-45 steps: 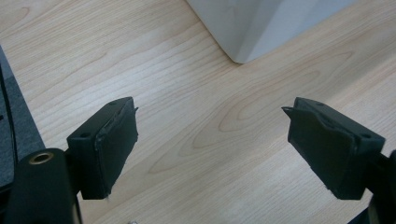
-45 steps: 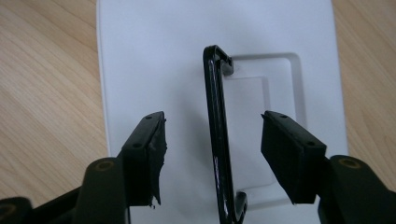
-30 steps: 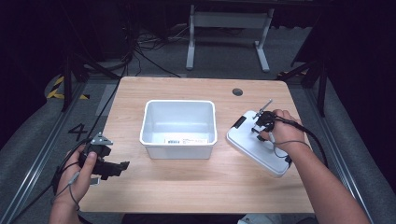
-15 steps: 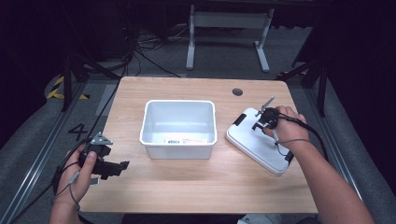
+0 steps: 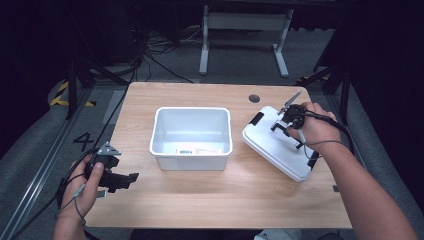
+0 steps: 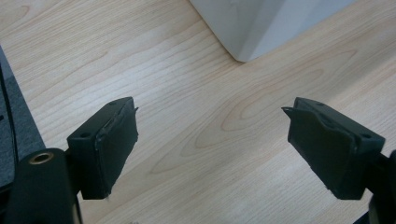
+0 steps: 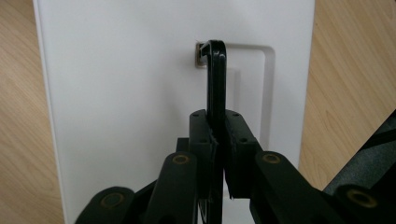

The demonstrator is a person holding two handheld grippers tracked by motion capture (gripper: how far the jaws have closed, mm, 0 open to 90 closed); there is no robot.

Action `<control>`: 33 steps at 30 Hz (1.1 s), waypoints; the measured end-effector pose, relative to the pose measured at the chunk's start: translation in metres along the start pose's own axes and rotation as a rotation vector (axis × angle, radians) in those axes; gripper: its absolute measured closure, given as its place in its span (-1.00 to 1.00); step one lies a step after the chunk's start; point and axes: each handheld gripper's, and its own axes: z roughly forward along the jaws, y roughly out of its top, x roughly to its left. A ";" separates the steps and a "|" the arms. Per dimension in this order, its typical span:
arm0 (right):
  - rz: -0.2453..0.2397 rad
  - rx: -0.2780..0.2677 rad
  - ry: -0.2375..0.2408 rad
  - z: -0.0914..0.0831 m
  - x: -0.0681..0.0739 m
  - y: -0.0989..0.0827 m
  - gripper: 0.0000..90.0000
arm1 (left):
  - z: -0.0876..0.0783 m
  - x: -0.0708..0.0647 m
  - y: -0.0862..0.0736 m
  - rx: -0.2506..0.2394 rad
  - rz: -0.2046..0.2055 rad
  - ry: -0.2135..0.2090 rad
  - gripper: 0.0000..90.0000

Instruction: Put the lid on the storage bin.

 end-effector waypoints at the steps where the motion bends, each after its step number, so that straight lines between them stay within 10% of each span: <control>1: -0.004 0.004 -0.002 -0.004 0.000 0.002 0.86 | 0.000 0.000 0.000 0.001 -0.002 0.000 -0.64; 33: -0.129 -0.088 -0.018 -0.088 0.017 0.058 0.86 | -0.003 0.015 0.001 0.001 -0.020 0.003 -0.63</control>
